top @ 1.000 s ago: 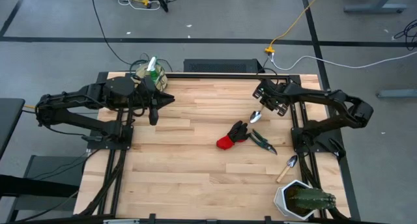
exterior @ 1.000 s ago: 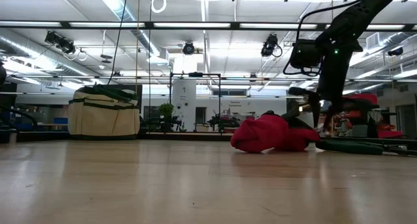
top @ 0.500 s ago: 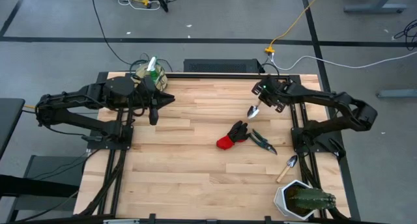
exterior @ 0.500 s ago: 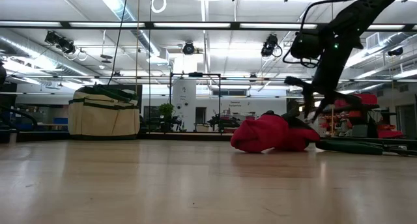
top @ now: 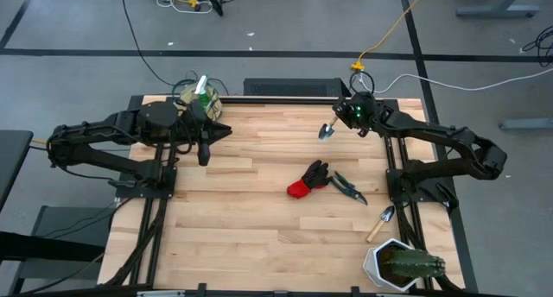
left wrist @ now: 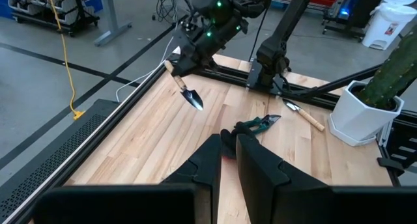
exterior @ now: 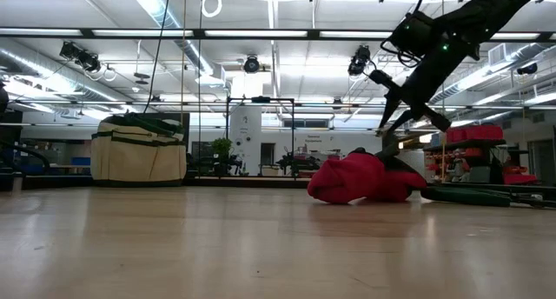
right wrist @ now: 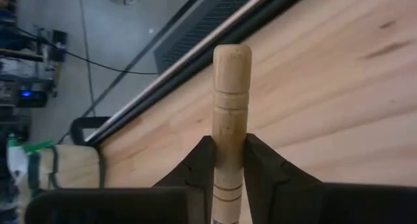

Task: Pick & Place Garden tools in Gardening bag
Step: Put the top trowel into the gardening bag

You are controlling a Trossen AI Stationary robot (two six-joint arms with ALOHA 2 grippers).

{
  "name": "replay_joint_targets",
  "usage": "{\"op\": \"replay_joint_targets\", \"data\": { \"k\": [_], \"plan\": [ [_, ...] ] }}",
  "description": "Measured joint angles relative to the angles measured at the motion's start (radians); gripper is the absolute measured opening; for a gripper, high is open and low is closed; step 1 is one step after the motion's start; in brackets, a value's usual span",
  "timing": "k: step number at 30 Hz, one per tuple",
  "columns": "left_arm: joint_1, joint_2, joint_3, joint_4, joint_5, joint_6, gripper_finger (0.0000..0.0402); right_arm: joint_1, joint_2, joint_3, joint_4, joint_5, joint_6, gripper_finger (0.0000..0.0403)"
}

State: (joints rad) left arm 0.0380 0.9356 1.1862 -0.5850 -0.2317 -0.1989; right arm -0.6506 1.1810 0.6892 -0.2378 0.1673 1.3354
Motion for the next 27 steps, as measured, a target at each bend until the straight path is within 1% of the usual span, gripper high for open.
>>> {"op": "replay_joint_targets", "data": {
  "k": [4,11,20,27],
  "plan": [
    [0.0,0.0,0.0,0.0,0.0,0.0,0.0053,0.0,-0.011,0.0,0.009,0.002,-0.035,0.0056],
    [0.0,0.0,0.0,0.0,0.0,0.0,0.0053,0.0,-0.025,0.0,0.159,-0.001,-0.276,0.0055],
    [0.0,0.0,0.0,0.021,0.0,0.001,0.0053,0.0,-0.032,0.0,0.297,-0.029,-0.418,0.0055],
    [0.0,0.0,0.0,0.042,0.0,0.0,0.0053,0.022,-0.032,0.0,0.39,-0.05,-0.539,0.0055]
  ]
}}
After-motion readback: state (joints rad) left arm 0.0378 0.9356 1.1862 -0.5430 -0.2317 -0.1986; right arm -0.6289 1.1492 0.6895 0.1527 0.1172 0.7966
